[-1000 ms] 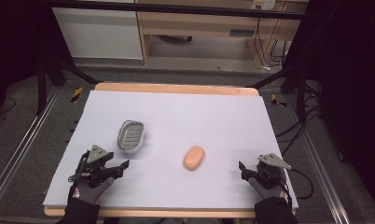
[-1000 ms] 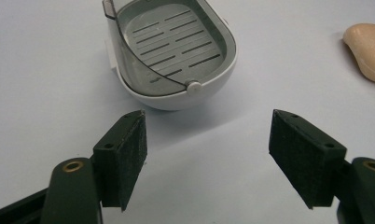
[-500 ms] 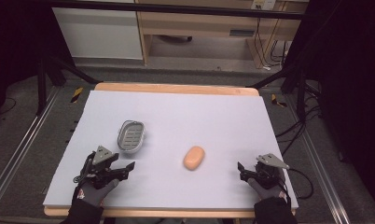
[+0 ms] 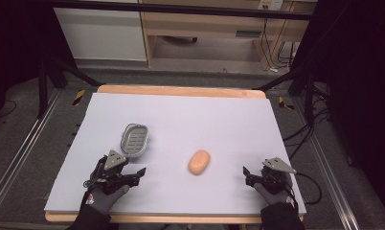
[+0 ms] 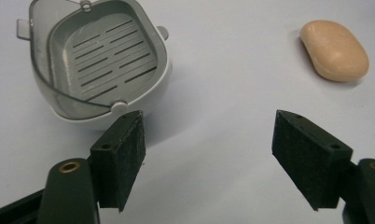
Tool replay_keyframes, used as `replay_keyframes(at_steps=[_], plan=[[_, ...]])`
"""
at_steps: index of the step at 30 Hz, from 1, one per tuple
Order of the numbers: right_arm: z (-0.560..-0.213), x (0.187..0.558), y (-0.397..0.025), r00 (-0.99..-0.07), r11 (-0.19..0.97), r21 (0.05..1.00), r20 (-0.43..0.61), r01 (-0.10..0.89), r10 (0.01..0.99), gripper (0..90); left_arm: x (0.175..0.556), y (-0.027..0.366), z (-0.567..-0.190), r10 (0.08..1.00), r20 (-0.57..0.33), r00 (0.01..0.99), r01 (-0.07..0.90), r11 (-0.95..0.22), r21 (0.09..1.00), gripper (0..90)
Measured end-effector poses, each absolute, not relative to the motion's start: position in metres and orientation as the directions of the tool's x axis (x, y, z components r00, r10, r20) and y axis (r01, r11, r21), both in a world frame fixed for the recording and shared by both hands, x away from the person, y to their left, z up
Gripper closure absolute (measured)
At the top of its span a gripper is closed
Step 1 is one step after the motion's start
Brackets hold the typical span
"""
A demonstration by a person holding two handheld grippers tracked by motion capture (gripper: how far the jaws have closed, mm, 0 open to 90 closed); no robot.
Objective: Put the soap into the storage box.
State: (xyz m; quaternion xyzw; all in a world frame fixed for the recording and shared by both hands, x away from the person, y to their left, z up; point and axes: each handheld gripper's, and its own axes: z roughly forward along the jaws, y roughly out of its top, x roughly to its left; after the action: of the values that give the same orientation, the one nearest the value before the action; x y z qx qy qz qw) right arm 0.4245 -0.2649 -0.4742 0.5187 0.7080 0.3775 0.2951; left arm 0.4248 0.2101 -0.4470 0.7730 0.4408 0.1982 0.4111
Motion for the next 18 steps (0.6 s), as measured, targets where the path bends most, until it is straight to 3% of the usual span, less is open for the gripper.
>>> replay_keyframes(at_steps=[18], plan=[[-0.473, 0.427, -0.264, -0.294, 0.182, 0.842, -0.029, 0.507, 0.955, 10.9, 0.43, 0.183, -0.435, 0.811, -0.028, 0.585, 0.483, -0.32, 0.815, 24.9]])
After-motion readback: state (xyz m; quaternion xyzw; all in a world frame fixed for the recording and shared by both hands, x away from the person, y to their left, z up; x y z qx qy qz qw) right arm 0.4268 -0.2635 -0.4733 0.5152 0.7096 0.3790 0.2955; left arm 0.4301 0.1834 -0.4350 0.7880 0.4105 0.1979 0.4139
